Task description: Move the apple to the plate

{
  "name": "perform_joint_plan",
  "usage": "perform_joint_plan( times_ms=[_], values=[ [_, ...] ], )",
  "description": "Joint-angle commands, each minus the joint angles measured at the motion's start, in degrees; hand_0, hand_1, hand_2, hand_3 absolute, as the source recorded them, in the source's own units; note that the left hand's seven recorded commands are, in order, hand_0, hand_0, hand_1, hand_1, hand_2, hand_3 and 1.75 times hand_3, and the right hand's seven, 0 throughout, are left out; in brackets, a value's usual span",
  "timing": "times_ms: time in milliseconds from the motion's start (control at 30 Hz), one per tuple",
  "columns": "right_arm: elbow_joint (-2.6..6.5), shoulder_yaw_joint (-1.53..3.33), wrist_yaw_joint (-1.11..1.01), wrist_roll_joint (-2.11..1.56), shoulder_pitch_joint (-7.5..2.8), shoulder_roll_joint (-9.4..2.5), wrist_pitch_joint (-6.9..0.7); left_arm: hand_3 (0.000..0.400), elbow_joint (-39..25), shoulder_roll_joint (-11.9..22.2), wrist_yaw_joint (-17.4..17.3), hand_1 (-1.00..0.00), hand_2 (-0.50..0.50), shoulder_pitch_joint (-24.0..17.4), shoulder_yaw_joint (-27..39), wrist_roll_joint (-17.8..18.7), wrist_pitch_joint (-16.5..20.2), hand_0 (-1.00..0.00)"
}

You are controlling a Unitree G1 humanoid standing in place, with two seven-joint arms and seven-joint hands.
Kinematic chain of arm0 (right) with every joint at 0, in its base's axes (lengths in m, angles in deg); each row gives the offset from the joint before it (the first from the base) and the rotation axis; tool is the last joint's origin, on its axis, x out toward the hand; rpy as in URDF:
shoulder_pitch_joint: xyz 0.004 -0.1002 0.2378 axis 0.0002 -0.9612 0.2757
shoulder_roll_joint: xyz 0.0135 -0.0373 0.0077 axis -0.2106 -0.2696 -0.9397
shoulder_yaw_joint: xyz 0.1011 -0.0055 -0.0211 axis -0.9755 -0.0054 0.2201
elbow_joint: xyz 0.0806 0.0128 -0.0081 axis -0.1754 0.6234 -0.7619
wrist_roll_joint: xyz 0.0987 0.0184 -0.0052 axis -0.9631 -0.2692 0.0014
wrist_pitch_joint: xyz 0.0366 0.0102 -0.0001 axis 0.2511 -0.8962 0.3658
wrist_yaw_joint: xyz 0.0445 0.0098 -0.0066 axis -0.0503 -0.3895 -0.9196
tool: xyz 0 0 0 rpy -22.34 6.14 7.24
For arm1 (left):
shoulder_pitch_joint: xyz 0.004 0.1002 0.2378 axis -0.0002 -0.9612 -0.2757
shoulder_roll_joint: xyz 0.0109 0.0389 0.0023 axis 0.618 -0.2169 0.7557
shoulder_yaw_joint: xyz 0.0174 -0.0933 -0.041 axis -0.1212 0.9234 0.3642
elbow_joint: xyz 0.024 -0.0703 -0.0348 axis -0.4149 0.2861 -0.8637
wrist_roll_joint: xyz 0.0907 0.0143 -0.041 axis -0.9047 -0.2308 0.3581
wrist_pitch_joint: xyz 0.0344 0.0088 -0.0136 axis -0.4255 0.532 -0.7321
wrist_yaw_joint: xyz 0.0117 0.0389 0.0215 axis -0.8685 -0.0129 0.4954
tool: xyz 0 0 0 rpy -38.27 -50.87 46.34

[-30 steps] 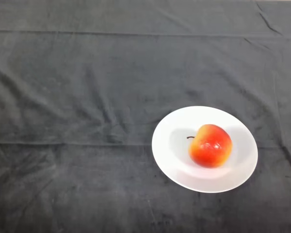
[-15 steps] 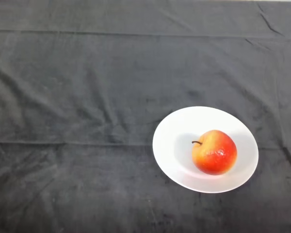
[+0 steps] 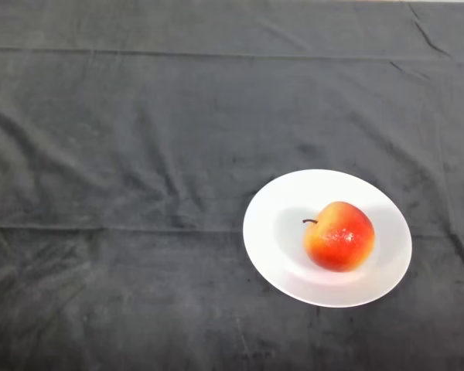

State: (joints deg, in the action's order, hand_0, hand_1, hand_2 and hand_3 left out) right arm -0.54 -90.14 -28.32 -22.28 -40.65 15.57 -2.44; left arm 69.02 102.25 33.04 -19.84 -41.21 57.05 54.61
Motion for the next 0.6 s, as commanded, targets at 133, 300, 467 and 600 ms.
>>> perform_joint_plan(
  times_ms=[133, 300, 467, 600],
  values=[
    [0.09, -0.24, -0.12, -1.03, 0.71, 1.24, 0.50, 0.000, -1.04, 0.51, -1.54, 0.00, 0.00, -0.91, 1.36, 0.39, 1.04, 0.00],
    [0.10, -0.24, -0.12, -1.02, 0.71, 1.24, 0.50, 0.000, -1.19, 0.41, -2.11, 0.00, 0.00, -0.93, 1.74, 0.12, 1.29, 0.00],
    [0.11, -0.24, -0.13, -1.02, 0.72, 1.25, 0.51, 0.000, -1.29, 0.37, -2.61, 0.00, 0.00, -0.99, 2.07, -0.24, 1.50, 0.00],
    [0.11, -0.24, -0.13, -1.02, 0.72, 1.25, 0.51, 0.000, -1.34, 0.26, -2.86, 0.00, 0.00, -0.95, 2.25, -0.57, 1.60, 0.00]
  ],
)
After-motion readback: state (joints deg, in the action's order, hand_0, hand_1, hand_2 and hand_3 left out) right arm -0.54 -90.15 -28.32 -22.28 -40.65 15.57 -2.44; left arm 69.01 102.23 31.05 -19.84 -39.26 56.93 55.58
